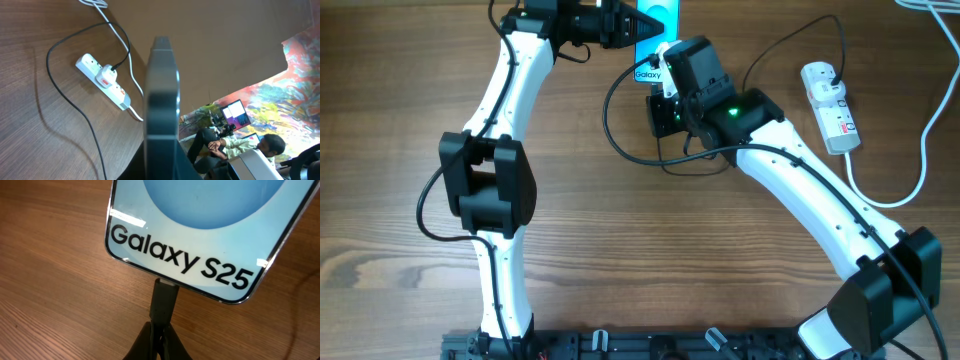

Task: Plug charger to phone and switch on socket

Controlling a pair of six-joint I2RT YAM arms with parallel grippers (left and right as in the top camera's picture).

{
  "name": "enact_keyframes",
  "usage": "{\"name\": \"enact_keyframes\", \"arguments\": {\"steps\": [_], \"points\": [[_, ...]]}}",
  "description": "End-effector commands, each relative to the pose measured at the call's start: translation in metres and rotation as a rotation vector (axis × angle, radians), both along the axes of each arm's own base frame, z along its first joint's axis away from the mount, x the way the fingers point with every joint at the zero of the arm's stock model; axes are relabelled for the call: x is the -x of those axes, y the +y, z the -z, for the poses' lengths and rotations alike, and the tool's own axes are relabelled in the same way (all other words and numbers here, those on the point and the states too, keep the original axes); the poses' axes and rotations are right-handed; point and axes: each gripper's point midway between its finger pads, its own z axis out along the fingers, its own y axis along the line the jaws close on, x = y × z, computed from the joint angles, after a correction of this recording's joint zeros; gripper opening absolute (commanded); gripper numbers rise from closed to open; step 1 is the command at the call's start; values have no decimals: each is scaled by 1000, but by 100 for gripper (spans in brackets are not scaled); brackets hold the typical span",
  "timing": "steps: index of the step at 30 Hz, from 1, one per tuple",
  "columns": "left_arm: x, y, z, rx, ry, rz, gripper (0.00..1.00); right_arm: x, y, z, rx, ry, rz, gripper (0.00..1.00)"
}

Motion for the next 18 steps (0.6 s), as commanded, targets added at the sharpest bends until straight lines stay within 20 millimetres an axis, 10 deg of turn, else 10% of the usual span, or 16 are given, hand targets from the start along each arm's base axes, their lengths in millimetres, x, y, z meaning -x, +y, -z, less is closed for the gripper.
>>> {"name": "enact_keyframes", "arguments": {"steps": [1, 18], "points": [[20, -9, -12, 44, 1, 76, 4, -37, -10, -63, -26, -206, 76, 9], [20, -9, -12, 42, 11, 76, 4, -50, -12, -80, -20, -297, 89, 9]]}}
